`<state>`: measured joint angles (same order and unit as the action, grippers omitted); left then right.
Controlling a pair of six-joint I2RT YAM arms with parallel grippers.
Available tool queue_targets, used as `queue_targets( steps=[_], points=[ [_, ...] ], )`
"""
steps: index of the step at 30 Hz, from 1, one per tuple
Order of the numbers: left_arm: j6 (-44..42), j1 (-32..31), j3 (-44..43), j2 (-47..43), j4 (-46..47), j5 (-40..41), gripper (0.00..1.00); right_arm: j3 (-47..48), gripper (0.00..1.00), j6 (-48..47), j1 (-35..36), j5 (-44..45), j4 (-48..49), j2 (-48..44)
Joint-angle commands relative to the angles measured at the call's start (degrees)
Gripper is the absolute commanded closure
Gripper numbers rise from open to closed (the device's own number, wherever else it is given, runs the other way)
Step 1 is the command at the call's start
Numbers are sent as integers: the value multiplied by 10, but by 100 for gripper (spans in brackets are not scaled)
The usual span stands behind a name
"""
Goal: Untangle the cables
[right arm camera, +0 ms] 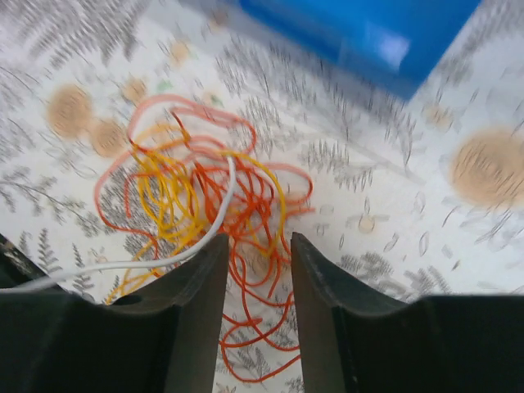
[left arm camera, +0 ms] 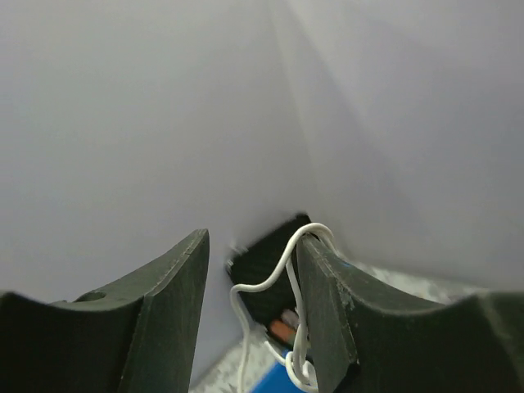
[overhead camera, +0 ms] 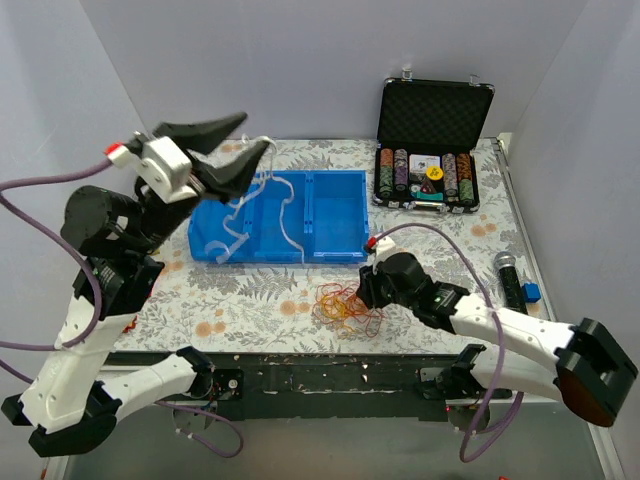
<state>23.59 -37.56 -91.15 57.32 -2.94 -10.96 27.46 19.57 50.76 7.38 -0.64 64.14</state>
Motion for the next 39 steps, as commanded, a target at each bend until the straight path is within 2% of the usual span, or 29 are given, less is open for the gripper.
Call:
queue_targets(
  steps=[1, 4, 6, 7, 11, 17, 23, 29, 31, 39],
  points=[
    [38, 0, 89, -31, -80, -116, 56, 79, 50, -63, 0, 18, 24, -63],
    [30, 0, 106, -38, -93, -124, 57, 130, 34, -95, 0, 6, 20, -83],
    [27, 1, 113, -43, -98, -130, 57, 130, 18, -110, 1, -25, 69, -113],
    [27, 0, 113, -46, -102, -133, 57, 131, 15, -111, 0, -43, 91, -124],
    [21, 0, 121, -52, -113, -144, 57, 159, 13, -121, 0, -124, 140, -133],
    [15, 0, 121, -56, -130, -165, 58, 199, 11, -141, 1, -155, 165, -133],
    [22, 0, 124, -49, -116, -161, 59, 227, 11, -128, 22, -196, 196, -90],
    [11, 0, 137, -50, -81, -96, 59, 189, 10, -135, 104, -155, 243, -84],
    [2, 0, 141, -50, -76, -84, 62, 180, 9, -139, 127, -140, 254, -82],
    [18, 0, 131, -47, -75, -117, 63, 175, 10, -163, 142, -76, 268, -34]
  ],
)
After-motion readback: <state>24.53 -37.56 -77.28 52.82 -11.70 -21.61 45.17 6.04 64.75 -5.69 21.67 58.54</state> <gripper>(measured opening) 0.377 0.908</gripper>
